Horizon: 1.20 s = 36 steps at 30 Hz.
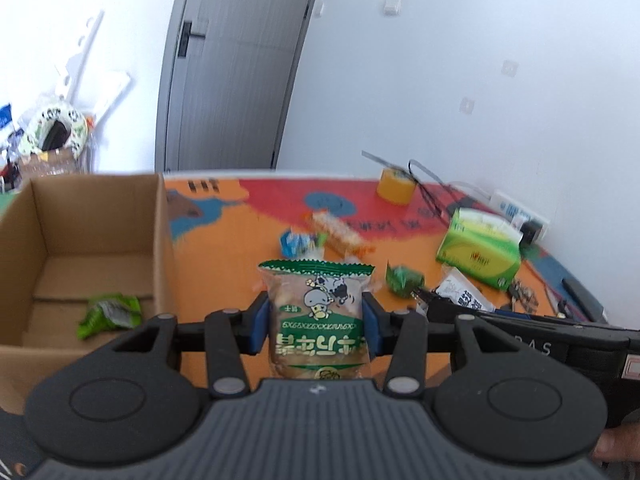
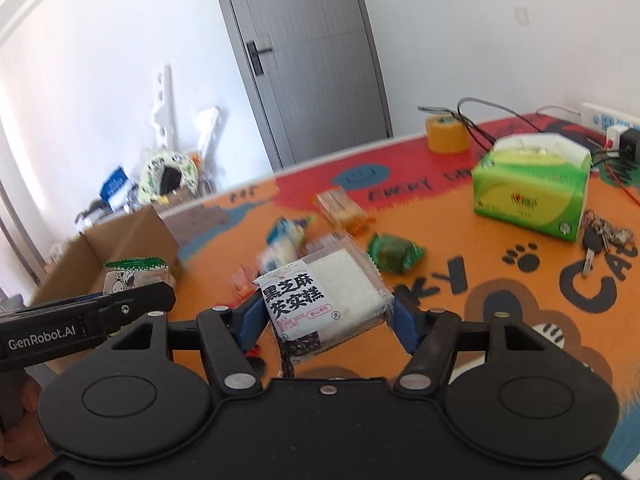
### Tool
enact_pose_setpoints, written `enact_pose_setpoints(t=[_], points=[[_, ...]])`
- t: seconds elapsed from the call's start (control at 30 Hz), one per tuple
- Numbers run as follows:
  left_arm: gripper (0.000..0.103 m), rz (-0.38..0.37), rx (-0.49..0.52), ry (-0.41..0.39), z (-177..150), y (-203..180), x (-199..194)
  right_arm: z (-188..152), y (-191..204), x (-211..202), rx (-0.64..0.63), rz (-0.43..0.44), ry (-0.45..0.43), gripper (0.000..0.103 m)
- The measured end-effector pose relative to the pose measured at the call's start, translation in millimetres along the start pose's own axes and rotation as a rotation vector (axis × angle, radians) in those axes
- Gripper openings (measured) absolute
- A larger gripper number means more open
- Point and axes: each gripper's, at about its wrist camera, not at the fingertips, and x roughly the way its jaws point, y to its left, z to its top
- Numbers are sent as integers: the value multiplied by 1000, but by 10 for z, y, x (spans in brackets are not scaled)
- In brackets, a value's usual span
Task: Organize snacks
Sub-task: 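Carry both packs over the box and release them inside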
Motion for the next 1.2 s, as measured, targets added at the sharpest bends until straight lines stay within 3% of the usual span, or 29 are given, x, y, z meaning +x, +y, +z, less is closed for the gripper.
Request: enact_pose_setpoints(t=[0.27,0.6,1.2], points=[[46,3,-1,-95,172,43,-368,156,262,-147,-10,53,-57,64],[46,61,-42,-149,261,364,-622,252,645,-160,-49,102,-86,64],[46,182,-148,-167,362,1214,-637,354,1370,242,-100,183,-44,64]])
